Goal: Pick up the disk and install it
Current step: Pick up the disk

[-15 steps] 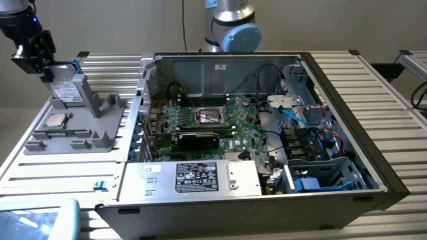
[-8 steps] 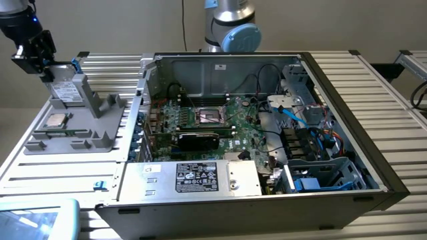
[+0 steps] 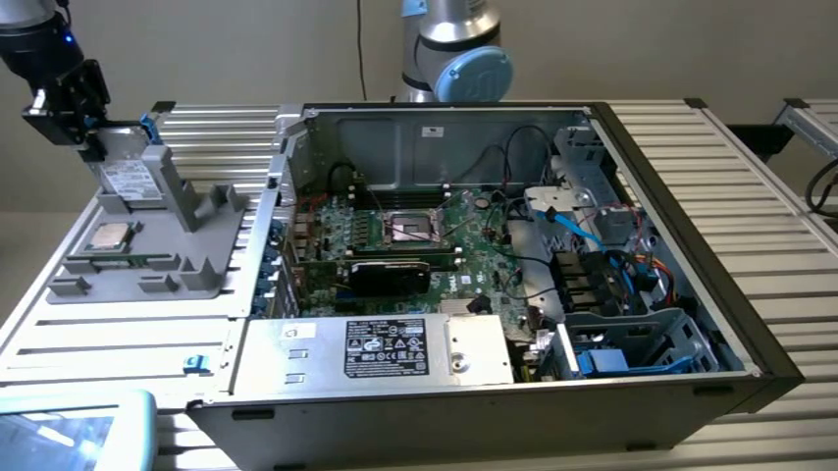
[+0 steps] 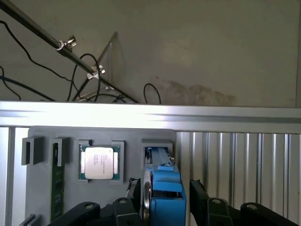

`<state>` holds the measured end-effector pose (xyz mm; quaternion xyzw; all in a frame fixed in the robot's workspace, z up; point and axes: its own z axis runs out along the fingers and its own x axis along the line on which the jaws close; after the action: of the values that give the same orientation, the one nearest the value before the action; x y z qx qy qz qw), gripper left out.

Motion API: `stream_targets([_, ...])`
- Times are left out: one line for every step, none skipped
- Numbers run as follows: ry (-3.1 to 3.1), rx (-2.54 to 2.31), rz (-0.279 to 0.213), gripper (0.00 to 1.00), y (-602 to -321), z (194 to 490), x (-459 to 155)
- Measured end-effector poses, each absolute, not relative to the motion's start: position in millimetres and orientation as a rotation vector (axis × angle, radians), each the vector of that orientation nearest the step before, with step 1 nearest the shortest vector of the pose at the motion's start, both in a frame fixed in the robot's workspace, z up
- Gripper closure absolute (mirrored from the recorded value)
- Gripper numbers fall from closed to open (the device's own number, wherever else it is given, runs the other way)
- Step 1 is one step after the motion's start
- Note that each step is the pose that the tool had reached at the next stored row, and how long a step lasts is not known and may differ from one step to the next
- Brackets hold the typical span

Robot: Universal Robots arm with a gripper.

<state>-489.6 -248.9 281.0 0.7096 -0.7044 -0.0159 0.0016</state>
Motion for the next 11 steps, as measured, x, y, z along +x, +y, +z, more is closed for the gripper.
stream_targets([-2.211,2.227,-0.050,0.49,-248.9,281.0,-489.6])
stream_targets([-2.210,2.227,-0.050,0.55,-248.9,280.9,-489.6])
stream_targets([-2.211,2.227,-0.050,0.61,-248.9,280.8,-489.6])
stream_targets([-2.211,2.227,-0.050,0.61,-248.9,280.8,-489.6])
stream_targets([-2.211,2.227,-0.050,0.62,-248.9,280.8,-489.6])
stream_targets([-2.211,2.227,-0.050,0.62,-248.9,280.8,-489.6])
stream_targets([-2.211,2.227,-0.050,0.62,-248.9,280.8,-489.6])
stream_targets([-2.211,2.227,-0.050,0.62,-248.9,280.8,-489.6])
stream_targets([-2.211,2.227,-0.050,0.62,-248.9,280.8,-489.6])
stream_targets([-2.211,2.227,-0.050,0.62,-248.9,280.7,-489.6])
stream_targets([-2.211,2.227,-0.050,0.62,-248.9,280.7,-489.6])
